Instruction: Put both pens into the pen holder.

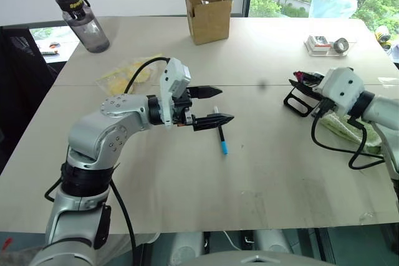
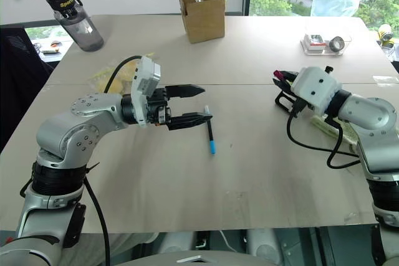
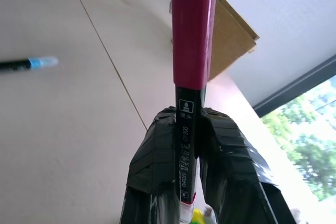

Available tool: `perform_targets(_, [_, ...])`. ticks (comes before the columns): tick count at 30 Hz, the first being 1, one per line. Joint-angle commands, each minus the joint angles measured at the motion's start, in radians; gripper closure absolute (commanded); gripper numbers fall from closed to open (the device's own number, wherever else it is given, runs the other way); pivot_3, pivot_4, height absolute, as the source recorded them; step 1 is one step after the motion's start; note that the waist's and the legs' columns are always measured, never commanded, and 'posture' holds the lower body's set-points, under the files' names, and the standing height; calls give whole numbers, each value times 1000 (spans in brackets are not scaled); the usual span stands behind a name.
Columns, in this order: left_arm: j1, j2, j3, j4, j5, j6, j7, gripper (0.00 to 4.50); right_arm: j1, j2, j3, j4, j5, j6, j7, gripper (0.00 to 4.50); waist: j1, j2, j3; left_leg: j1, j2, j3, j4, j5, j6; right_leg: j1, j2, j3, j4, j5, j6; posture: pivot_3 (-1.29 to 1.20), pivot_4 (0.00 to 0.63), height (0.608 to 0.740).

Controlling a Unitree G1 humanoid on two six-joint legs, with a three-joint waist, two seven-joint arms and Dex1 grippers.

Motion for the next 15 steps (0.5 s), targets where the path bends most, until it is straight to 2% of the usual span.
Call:
perform_targets(1, [-17,14,-14,-27,23,-18,-1,52,4,6,-44,8,-18,-65,-36,4416,-1,0,0,0,0,0,0,0,0,0,0,0,0,0,0,0,150,736])
perform_targets(7, [-50,16,-26,3,37,-22,-22,52,-23,11,-36,118,-85,-208,-86,4416,0,0,0,0,0,0,1,0,0,0,1,1,1,0,0,0,150,736])
perform_targets(15, [-69,33,-27,19,42,-21,-46,52,-38,30,-31,170,-102,-270,-119,4416,-1,0,0,1,0,0,1,0,0,0,1,1,1,0,0,0,150,736])
